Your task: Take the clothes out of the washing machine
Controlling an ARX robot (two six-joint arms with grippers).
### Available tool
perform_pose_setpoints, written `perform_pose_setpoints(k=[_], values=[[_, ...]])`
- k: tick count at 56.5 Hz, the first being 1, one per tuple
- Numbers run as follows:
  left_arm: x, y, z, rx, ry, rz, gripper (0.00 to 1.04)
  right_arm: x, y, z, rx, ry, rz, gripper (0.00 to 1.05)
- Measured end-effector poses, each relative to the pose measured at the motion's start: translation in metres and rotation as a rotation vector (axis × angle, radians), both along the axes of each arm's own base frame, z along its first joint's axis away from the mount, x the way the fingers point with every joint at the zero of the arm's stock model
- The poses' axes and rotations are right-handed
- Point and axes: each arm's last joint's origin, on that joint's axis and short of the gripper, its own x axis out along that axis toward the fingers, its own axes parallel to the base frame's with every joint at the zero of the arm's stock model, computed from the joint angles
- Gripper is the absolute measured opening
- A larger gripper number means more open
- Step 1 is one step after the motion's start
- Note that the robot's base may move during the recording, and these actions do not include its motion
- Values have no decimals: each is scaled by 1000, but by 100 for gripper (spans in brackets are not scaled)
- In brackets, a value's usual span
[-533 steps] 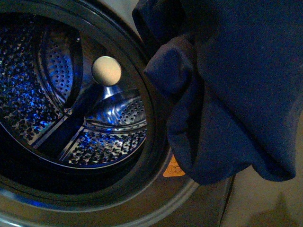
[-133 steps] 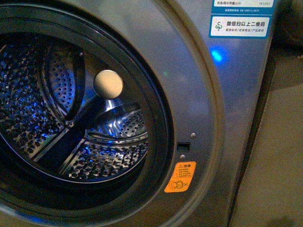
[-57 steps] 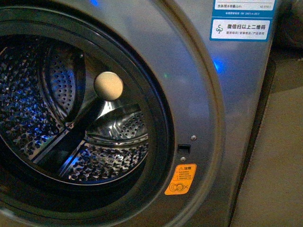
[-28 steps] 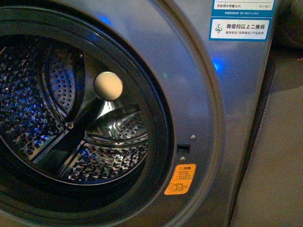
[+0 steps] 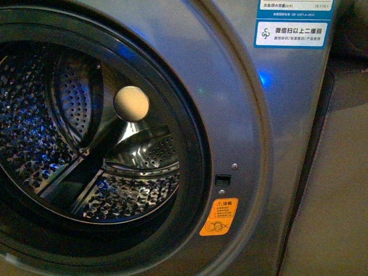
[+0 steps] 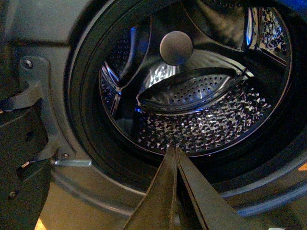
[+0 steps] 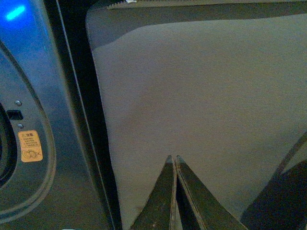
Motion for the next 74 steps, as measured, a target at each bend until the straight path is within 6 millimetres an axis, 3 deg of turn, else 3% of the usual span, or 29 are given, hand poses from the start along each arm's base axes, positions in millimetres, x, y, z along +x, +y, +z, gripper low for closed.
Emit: perform_pose_setpoints(k=[36,39,59,66,74], values=[[-13,0,-22,0,-8,1,4,0,0,0,0,0,0,2],[-19,0,-32,0,20,1,4,0,0,0,0,0,0,2],[-24,0,-29,2,-20,1,4,0,0,0,-1,0,0,3],[-24,0,-29,2,-20,1,4,0,0,0,-2,0,0,23],[-24,0,-29,2,-20,1,25,0,0,0,-2,0,0,46]])
